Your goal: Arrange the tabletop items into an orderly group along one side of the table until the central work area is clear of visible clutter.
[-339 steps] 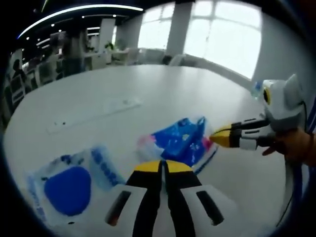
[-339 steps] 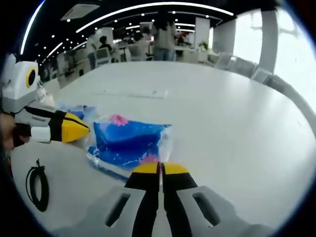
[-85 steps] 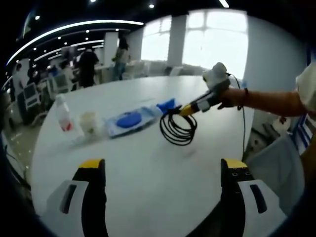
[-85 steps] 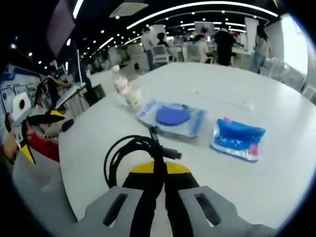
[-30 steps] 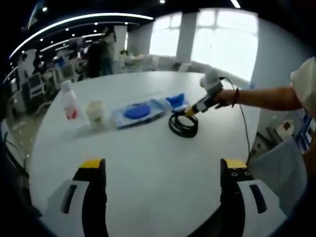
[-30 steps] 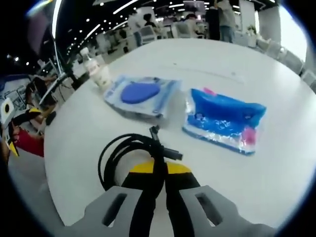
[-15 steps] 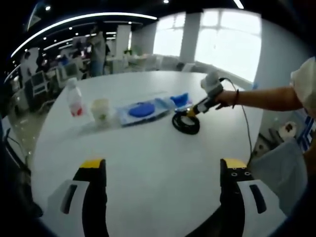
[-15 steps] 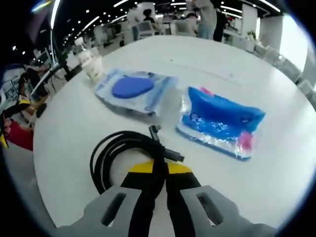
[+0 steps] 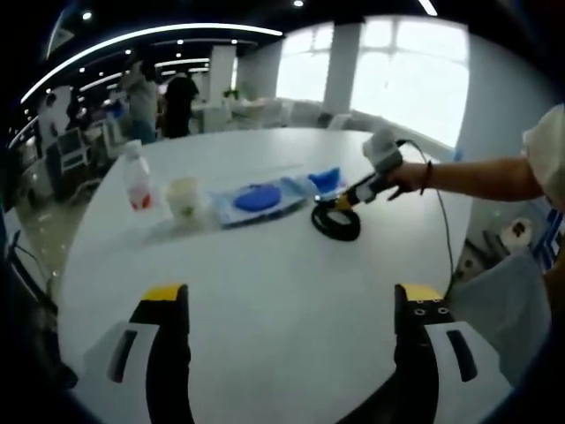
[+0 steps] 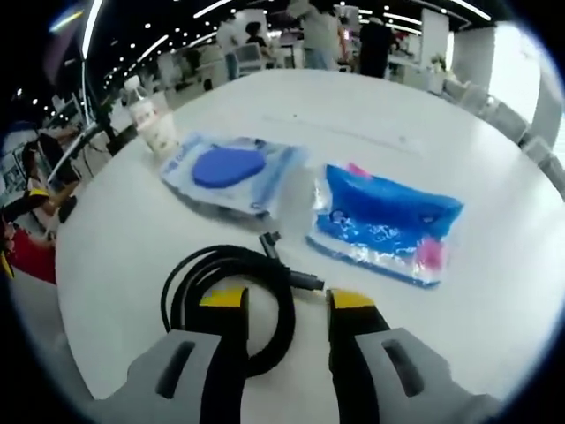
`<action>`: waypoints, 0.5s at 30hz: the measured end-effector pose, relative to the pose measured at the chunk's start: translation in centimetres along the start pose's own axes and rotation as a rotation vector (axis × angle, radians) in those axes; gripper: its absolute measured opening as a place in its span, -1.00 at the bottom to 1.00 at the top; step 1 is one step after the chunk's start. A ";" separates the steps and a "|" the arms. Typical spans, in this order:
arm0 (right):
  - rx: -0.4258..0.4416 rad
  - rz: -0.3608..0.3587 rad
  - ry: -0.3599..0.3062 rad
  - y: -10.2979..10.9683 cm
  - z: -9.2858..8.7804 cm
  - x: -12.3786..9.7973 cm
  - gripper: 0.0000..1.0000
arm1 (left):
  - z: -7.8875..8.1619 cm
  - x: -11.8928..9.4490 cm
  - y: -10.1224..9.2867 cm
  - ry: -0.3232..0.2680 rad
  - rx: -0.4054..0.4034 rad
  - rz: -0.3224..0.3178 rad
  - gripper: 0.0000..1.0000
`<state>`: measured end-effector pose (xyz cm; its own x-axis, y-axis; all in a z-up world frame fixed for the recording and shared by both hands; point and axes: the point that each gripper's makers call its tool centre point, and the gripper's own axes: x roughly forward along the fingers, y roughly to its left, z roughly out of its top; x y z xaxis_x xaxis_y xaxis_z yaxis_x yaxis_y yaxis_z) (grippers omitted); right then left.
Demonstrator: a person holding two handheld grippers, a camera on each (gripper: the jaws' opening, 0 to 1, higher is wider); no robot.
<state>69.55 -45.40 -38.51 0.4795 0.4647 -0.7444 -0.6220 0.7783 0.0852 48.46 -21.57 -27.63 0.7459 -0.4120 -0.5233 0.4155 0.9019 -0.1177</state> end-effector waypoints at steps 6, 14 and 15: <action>0.071 0.026 -0.057 0.6 1.3 -0.8 -0.06 | 0.0 0.0 0.0 -0.004 -0.004 -0.001 0.87; 0.074 0.012 -0.112 1.7 2.6 -2.4 0.35 | 0.5 0.0 0.0 -0.017 0.000 -0.008 0.90; 0.078 0.015 -0.121 1.9 2.8 -2.6 0.39 | 0.5 0.0 0.0 -0.018 -0.001 -0.007 0.90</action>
<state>68.84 -43.93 -34.54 0.5443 0.5208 -0.6576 -0.5825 0.7988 0.1504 48.73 -21.62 -27.17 0.7523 -0.4202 -0.5075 0.4202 0.8992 -0.1216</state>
